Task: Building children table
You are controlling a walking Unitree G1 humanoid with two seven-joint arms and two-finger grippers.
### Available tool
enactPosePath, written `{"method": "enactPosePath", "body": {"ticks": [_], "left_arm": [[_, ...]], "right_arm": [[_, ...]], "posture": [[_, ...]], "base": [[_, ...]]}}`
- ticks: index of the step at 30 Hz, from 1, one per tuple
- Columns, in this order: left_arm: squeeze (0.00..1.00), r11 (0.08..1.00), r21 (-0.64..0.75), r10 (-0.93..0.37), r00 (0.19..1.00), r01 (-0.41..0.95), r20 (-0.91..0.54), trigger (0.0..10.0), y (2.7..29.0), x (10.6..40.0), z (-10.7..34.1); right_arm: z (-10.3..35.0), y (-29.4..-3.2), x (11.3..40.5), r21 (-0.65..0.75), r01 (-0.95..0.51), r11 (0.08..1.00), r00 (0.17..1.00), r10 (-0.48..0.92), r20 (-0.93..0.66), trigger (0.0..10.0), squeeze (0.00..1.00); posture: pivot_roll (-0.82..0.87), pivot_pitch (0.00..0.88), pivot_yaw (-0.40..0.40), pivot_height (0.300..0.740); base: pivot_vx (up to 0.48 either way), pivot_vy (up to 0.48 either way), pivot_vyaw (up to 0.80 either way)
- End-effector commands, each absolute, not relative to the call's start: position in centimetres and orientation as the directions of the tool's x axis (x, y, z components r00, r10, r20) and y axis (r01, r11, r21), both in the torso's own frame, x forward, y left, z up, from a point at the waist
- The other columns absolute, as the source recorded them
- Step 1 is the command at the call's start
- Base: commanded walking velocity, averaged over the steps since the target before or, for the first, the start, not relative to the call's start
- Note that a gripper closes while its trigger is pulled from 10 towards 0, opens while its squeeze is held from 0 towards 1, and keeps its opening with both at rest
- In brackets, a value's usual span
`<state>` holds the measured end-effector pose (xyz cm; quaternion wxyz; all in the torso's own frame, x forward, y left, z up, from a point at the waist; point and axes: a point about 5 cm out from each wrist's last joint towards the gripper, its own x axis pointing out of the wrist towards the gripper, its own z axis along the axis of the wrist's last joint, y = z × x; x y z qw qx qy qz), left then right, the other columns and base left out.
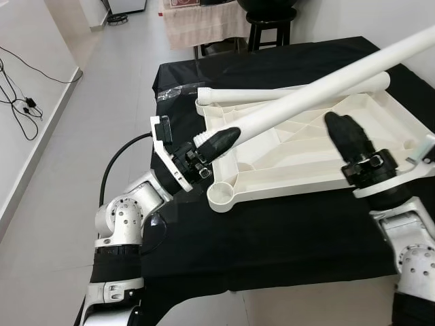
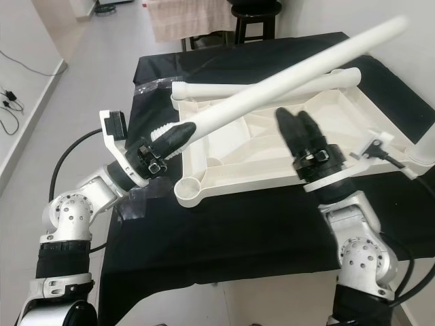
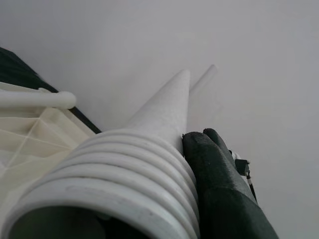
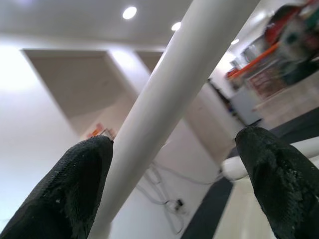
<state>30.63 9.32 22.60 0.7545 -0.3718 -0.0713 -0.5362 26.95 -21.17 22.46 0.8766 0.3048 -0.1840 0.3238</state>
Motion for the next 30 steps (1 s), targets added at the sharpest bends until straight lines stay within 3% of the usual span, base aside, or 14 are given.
{"method": "enactPosePath", "body": {"ticks": [1,8,12,20,21,23,24,30], "left_arm": [[0.0,0.104,-0.469,-0.757,0.376,0.877,0.535,0.0,9.1,30.1,22.9],[0.0,0.062,-0.472,-0.764,0.346,0.879,0.545,0.0,8.1,29.4,22.9],[0.0,0.013,-0.49,-0.777,0.318,0.872,0.544,0.0,6.9,28.7,22.4],[0.0,-0.023,-0.534,-0.794,0.309,0.845,0.523,0.0,5.7,28.2,21.7],[0.0,-0.026,-0.546,-0.799,0.311,0.838,0.515,8.7,5.4,28.1,21.5],[0.0,-0.026,-0.546,-0.799,0.311,0.838,0.515,8.7,5.4,28.1,21.5],[0.0,-0.041,-0.561,-0.803,0.307,0.827,0.51,10.0,5.0,28.1,21.3],[0.0,-0.087,-0.58,-0.82,0.272,0.81,0.503,10.0,3.6,27.7,21.2]], "right_arm": [[22.7,-19.7,26.6,0.395,-0.741,0.543,0.666,0.522,0.533,10.0,0.0],[23.2,-17.9,27.4,0.412,-0.768,0.49,0.64,0.555,0.532,10.0,0.0],[24.1,-16.2,27.9,0.415,-0.812,0.411,0.584,0.577,0.571,10.0,0.0],[24.8,-15.1,28.3,0.403,-0.843,0.356,0.537,0.599,0.594,10.0,0.0],[25.0,-14.8,28.5,0.401,-0.848,0.346,0.528,0.603,0.598,10.0,0.0],[25.0,-14.8,28.5,0.401,-0.848,0.346,0.528,0.603,0.598,10.0,0.0],[25.2,-14.3,28.6,0.396,-0.857,0.33,0.514,0.611,0.602,10.0,0.0],[25.7,-12.8,29.1,0.391,-0.876,0.282,0.476,0.627,0.617,10.0,0.0]], "posture": [[-0.11,0.054,0.045,0.74],[-0.1,0.053,0.044,0.74],[-0.09,0.054,0.043,0.74],[-0.1,0.057,0.039,0.74],[-0.1,0.057,0.04,0.74],[-0.1,0.057,0.04,0.74],[-0.1,0.057,0.039,0.74],[-0.1,0.055,0.039,0.74]], "base": [[0.0,0.0,0.0],[0.0,0.0,0.0],[0.0,0.0,0.0],[0.0,0.0,0.0],[0.0,0.0,0.0],[0.0,0.0,0.0],[0.0,0.0,0.0],[0.0,0.0,0.0]]}}
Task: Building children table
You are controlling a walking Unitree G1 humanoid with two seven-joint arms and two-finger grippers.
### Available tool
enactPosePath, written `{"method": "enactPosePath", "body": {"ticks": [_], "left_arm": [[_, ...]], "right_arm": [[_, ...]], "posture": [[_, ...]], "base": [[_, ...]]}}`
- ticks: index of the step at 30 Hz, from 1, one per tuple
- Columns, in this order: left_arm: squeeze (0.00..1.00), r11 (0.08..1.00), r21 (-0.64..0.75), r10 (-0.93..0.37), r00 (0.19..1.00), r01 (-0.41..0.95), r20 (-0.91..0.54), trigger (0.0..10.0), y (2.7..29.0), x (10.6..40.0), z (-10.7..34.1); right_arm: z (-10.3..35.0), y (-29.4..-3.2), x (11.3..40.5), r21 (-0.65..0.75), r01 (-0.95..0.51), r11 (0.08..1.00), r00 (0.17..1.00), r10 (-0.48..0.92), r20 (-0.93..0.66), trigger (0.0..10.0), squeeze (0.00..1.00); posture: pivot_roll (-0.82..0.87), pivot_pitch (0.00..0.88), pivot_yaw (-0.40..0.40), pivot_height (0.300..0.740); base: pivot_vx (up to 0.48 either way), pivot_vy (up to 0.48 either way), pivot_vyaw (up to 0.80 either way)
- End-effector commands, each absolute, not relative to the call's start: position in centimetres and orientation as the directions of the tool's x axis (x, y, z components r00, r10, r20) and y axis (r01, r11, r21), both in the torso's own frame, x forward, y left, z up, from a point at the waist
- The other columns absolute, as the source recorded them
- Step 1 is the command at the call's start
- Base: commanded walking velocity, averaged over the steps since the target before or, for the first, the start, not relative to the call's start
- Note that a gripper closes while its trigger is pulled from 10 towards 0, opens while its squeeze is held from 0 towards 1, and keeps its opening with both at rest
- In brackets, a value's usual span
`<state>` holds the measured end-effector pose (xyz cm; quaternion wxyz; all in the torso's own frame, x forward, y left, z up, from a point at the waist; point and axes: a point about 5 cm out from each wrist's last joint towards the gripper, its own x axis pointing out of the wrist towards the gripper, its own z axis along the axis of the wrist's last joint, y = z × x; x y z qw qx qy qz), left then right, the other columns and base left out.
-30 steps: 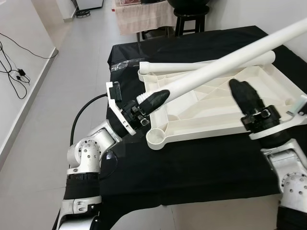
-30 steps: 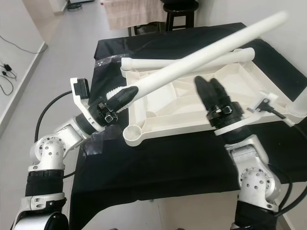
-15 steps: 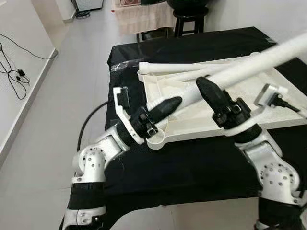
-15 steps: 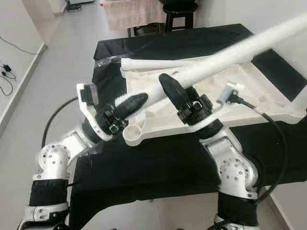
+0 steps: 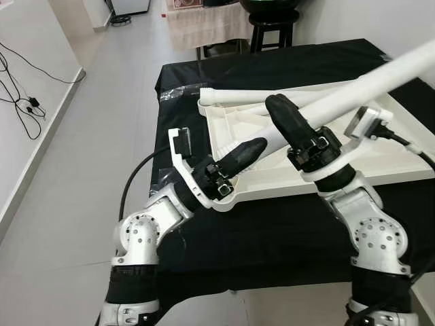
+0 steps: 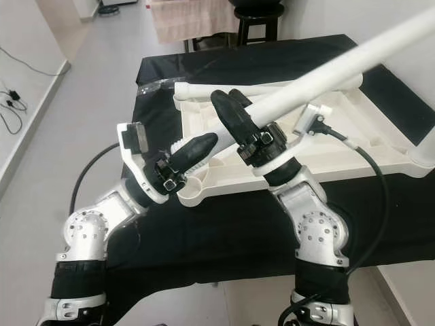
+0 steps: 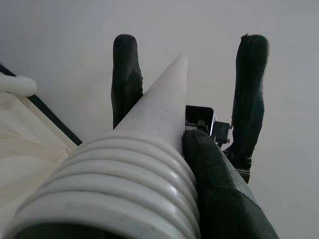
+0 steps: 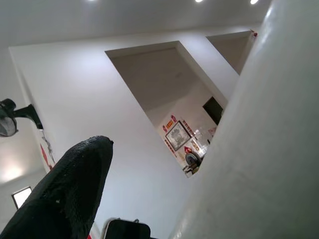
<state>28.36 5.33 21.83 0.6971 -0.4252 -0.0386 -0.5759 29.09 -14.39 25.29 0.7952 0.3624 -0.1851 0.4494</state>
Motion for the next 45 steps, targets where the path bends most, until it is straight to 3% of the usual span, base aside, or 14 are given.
{"method": "enactPosePath", "body": {"ticks": [1,5,6,7,8,21,25,26,36,45], "left_arm": [[0.0,-0.095,-0.583,-0.825,0.264,0.807,0.5,10.0,3.3,27.6,21.1],[0.0,-0.111,-0.583,-0.838,0.239,0.805,0.49,10.0,2.8,27.3,21.0],[0.0,-0.12,-0.583,-0.843,0.228,0.803,0.487,10.0,2.7,27.1,20.9],[0.0,-0.125,-0.583,-0.846,0.221,0.803,0.486,10.0,2.6,27.0,20.8],[0.0,-0.128,-0.583,-0.848,0.216,0.802,0.484,10.0,2.5,26.9,20.8],[0.0,-0.105,-0.583,-0.853,0.229,0.806,0.47,10.0,3.0,27.0,20.5],[0.0,-0.062,-0.579,-0.855,0.257,0.813,0.451,10.0,3.6,27.3,20.3],[1.0,-0.061,-0.587,-0.846,0.27,0.807,0.459,10.0,4.0,27.4,20.3],[1.0,-0.063,-0.589,-0.832,0.283,0.806,0.476,10.0,5.6,27.4,20.2],[1.0,-0.034,-0.583,-0.867,0.267,0.812,0.421,10.0,7.3,26.3,18.8]], "right_arm": [[25.8,-12.6,29.2,0.391,-0.878,0.277,0.474,0.624,0.621,10.0,0.0],[26.0,-12.3,29.3,0.395,-0.881,0.261,0.466,0.619,0.632,10.0,0.0],[26.0,-12.2,29.3,0.394,-0.884,0.25,0.459,0.619,0.637,5.0,0.0],[26.0,-12.1,29.2,0.394,-0.886,0.243,0.455,0.618,0.641,5.0,0.0],[26.0,-12.1,29.1,0.393,-0.889,0.237,0.45,0.619,0.644,0.0,0.0],[25.4,-12.4,29.0,0.387,-0.892,0.234,0.442,0.633,0.636,0.0,0.0],[25.2,-12.7,29.1,0.376,-0.892,0.251,0.443,0.644,0.623,0.0,0.0],[25.1,-13.0,29.1,0.375,-0.888,0.267,0.454,0.642,0.618,0.0,0.0],[25.1,-14.0,29.9,0.39,-0.857,0.337,0.514,0.599,0.614,0.0,0.0],[25.2,-15.6,31.3,0.437,-0.783,0.442,0.62,0.497,0.607,0.0,0.0]], "posture": [[-0.1,0.053,0.04,0.74],[-0.1,0.052,0.042,0.74],[-0.1,0.052,0.044,0.74],[-0.1,0.052,0.044,0.74],[-0.1,0.051,0.046,0.74],[-0.09,0.05,0.041,0.74],[-0.08,0.046,0.042,0.74],[-0.09,0.045,0.043,0.74],[-0.09,0.042,0.048,0.74],[-0.09,0.041,0.049,0.74]], "base": [[0.0,0.0,0.0],[0.0,0.0,0.0],[0.0,0.0,0.0],[0.0,0.0,0.0],[0.0,0.0,0.0],[0.0,0.0,0.0],[0.0,0.0,0.0],[0.0,0.0,0.0],[0.0,0.0,0.0],[0.0,0.0,0.0]]}}
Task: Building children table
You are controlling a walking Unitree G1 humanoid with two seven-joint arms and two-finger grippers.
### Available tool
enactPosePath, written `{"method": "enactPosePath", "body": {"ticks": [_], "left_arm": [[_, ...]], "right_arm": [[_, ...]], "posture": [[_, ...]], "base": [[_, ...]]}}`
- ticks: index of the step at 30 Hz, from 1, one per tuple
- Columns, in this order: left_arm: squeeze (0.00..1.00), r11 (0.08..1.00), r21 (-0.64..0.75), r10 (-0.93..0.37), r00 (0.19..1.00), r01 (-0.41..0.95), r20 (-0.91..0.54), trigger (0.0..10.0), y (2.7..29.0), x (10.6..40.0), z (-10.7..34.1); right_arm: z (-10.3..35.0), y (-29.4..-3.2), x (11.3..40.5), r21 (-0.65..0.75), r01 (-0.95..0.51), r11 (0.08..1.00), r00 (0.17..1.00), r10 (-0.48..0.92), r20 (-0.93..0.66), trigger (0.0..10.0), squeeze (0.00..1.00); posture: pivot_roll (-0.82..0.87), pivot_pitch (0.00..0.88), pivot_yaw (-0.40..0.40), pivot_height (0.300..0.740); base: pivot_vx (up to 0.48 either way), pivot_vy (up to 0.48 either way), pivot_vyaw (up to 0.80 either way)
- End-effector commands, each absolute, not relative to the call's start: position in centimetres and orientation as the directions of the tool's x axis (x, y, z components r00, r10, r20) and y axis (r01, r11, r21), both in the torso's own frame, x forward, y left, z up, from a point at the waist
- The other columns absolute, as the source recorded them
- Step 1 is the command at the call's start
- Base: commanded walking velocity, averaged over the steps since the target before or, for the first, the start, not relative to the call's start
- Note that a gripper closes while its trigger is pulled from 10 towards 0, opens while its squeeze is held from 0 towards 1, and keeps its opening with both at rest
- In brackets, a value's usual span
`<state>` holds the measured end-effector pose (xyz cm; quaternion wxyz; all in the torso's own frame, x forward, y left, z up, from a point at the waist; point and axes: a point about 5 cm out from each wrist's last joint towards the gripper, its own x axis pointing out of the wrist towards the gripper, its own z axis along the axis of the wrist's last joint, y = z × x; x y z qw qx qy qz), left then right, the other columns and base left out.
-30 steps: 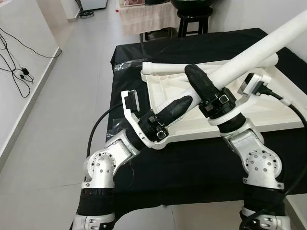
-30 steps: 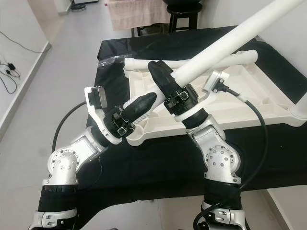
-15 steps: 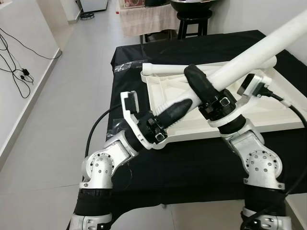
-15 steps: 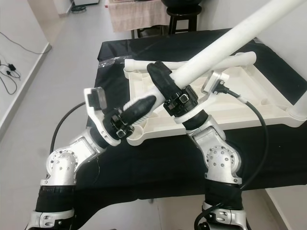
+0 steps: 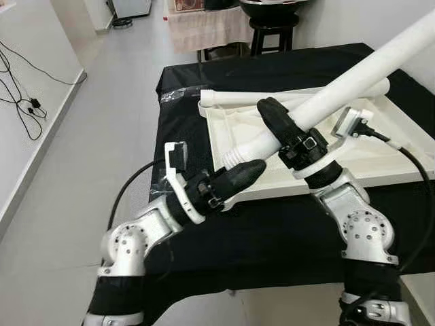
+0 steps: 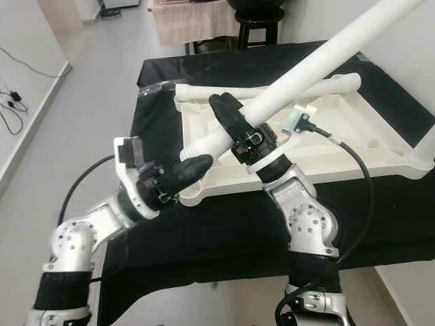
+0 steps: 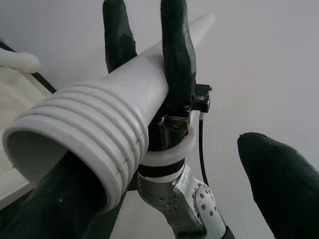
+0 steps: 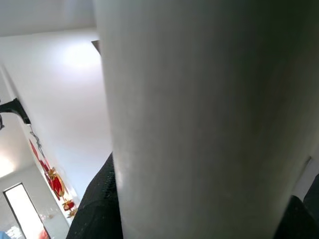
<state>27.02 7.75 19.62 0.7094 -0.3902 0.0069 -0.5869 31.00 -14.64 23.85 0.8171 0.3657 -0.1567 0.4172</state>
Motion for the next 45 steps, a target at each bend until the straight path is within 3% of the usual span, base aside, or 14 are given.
{"method": "enactPosePath", "body": {"ticks": [1,7,8,9,10,12,13,15,17,18,26,37,41,45], "left_arm": [[1.0,-0.021,-0.591,-0.868,0.278,0.806,0.411,10.0,7.7,26.1,18.5],[1.0,0.031,-0.615,-0.859,0.336,0.788,0.387,10.0,8.7,26.1,17.8],[1.0,0.075,-0.622,-0.848,0.377,0.78,0.372,10.0,9.1,26.4,17.5],[1.0,0.105,-0.625,-0.84,0.406,0.774,0.361,10.0,9.4,26.6,17.4],[1.0,0.147,-0.636,-0.823,0.45,0.758,0.346,10.0,9.6,27.1,17.2],[1.0,0.147,-0.636,-0.823,0.45,0.758,0.346,10.0,9.6,27.1,17.2],[1.0,0.19,-0.645,-0.803,0.495,0.74,0.332,10.0,9.9,27.7,17.2],[1.0,0.272,-0.685,-0.741,0.601,0.676,0.299,10.0,10.7,29.1,16.8],[1.0,0.277,-0.688,-0.737,0.608,0.671,0.296,10.0,10.7,29.2,16.8],[0.0,0.301,-0.697,-0.717,0.636,0.65,0.284,10.0,11.0,29.6,16.7],[0.0,0.415,-0.742,-0.592,0.775,0.527,0.22,10.0,12.2,32.8,16.7],[0.0,0.481,-0.725,-0.554,0.812,0.494,0.186,10.0,11.9,35.7,18.1],[0.0,0.608,-0.6,-0.534,0.827,0.52,0.175,10.0,11.6,36.5,18.7],[0.0,0.673,-0.543,-0.511,0.846,0.503,0.151,10.0,11.6,35.8,17.5]], "right_arm": [[25.3,-16.1,31.6,0.446,-0.767,0.462,0.638,0.473,0.607,0.0,0.0],[25.3,-17.3,32.2,0.47,-0.717,0.515,0.688,0.41,0.599,0.0,0.0],[25.1,-17.7,32.6,0.482,-0.686,0.546,0.717,0.39,0.578,5.7,0.0],[24.9,-18.0,32.9,0.489,-0.664,0.566,0.736,0.376,0.563,5.7,0.0],[24.7,-18.1,33.1,0.493,-0.649,0.579,0.748,0.368,0.553,8.4,0.0],[24.7,-18.1,33.1,0.493,-0.649,0.579,0.748,0.368,0.553,8.4,0.0],[24.6,-18.2,33.3,0.497,-0.637,0.589,0.758,0.36,0.544,10.0,0.0],[24.3,-18.2,33.6,0.502,-0.617,0.606,0.774,0.351,0.527,10.0,0.0],[24.3,-18.2,33.6,0.502,-0.616,0.607,0.775,0.351,0.526,10.0,0.0],[24.3,-18.2,33.9,0.508,-0.605,0.613,0.783,0.342,0.52,10.0,0.0],[24.4,-17.4,35.1,0.526,-0.568,0.632,0.804,0.29,0.519,10.0,0.0],[23.9,-17.7,36.0,0.485,-0.527,0.698,0.817,0.26,0.515,10.0,0.0],[25.1,-18.9,35.9,0.382,-0.467,0.798,0.827,0.24,0.509,10.0,0.0],[26.0,-21.0,35.2,0.3,-0.392,0.87,0.838,0.203,0.506,10.0,0.0]], "posture": [[-0.09,0.042,0.05,0.74],[-0.08,0.043,0.053,0.74],[-0.08,0.043,0.049,0.74],[-0.08,0.042,0.047,0.74],[-0.08,0.041,0.045,0.74],[-0.08,0.041,0.045,0.74],[-0.08,0.04,0.044,0.74],[-0.08,0.039,0.043,0.74],[-0.08,0.039,0.043,0.74],[-0.08,0.048,0.042,0.74],[-0.07,0.101,0.086,0.74],[-0.06,0.047,0.141,0.74],[-0.13,0.056,0.147,0.74],[-0.11,0.091,0.122,0.74]], "base": [[0.0,0.0,0.0],[0.0,0.0,0.0],[0.0,0.0,0.0],[0.0,0.0,0.0],[0.0,0.0,0.0],[0.0,0.0,0.0],[0.0,0.0,0.0],[0.0,0.0,0.0],[0.0,0.0,0.0],[0.0,0.0,0.0],[0.0,0.0,0.0],[0.0,0.0,0.0],[0.0,0.0,0.0],[0.0,0.0,0.0]]}}
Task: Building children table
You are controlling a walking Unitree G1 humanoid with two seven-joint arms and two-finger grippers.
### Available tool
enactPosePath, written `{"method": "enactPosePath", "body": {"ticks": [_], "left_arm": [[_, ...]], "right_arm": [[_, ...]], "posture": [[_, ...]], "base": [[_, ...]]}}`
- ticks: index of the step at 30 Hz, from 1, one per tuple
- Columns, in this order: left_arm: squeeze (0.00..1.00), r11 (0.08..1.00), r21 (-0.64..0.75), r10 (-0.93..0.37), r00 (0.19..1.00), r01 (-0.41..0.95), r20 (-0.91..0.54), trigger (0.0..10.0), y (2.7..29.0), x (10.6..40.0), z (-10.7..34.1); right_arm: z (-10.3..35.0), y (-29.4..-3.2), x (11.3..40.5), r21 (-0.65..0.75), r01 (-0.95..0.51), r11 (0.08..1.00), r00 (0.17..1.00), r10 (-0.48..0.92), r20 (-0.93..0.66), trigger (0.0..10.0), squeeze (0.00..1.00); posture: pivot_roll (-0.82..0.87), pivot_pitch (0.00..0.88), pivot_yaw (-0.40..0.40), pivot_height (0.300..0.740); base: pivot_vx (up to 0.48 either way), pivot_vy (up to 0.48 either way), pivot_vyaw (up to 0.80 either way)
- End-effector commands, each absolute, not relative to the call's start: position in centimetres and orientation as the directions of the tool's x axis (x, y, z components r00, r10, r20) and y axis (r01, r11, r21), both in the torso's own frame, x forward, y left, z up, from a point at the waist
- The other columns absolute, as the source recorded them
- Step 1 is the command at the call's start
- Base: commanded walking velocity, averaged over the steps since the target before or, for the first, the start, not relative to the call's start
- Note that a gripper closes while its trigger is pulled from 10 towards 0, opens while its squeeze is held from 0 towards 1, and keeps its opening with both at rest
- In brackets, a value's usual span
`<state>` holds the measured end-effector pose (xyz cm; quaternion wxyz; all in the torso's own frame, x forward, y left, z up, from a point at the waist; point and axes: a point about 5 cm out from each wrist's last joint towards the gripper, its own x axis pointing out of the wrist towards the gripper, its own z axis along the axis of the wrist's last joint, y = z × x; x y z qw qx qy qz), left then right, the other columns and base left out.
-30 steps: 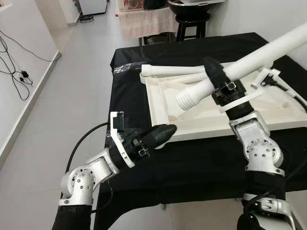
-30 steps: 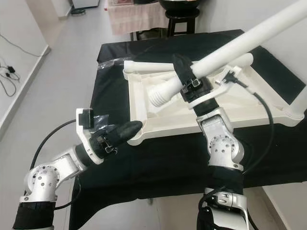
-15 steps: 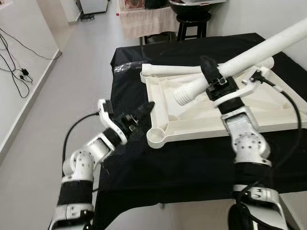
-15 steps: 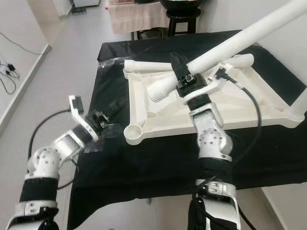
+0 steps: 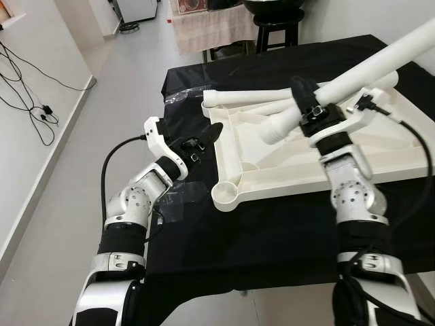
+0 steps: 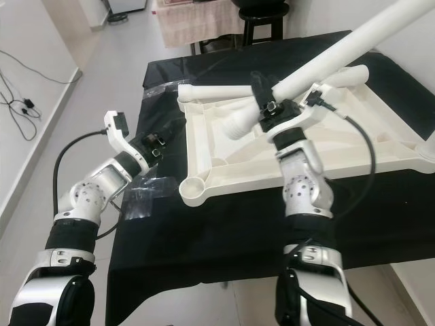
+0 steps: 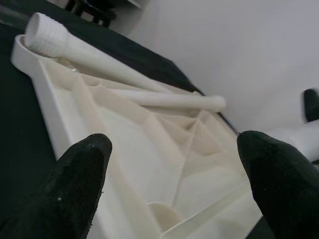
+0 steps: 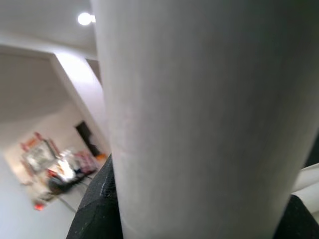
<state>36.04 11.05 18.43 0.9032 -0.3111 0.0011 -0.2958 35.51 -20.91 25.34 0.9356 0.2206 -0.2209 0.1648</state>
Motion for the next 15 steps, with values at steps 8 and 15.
{"method": "enactPosePath", "body": {"ticks": [8,15], "left_arm": [[0.0,0.816,-0.42,-0.401,0.912,0.397,0.083,10.0,14.9,32.8,15.1],[0.0,0.79,-0.35,-0.505,0.858,0.503,0.093,10.0,14.0,29.0,15.0]], "right_arm": [[25.8,-22.1,33.7,0.147,-0.344,0.927,0.852,0.243,0.463,10.0,0.0],[25.3,-18.6,32.6,0.024,-0.555,0.831,0.764,0.498,0.411,10.0,0.0]], "posture": [[-0.05,0.161,0.06,0.74],[-0.03,0.2,0.047,0.74]], "base": [[0.0,0.0,0.0],[0.0,0.0,0.57]]}}
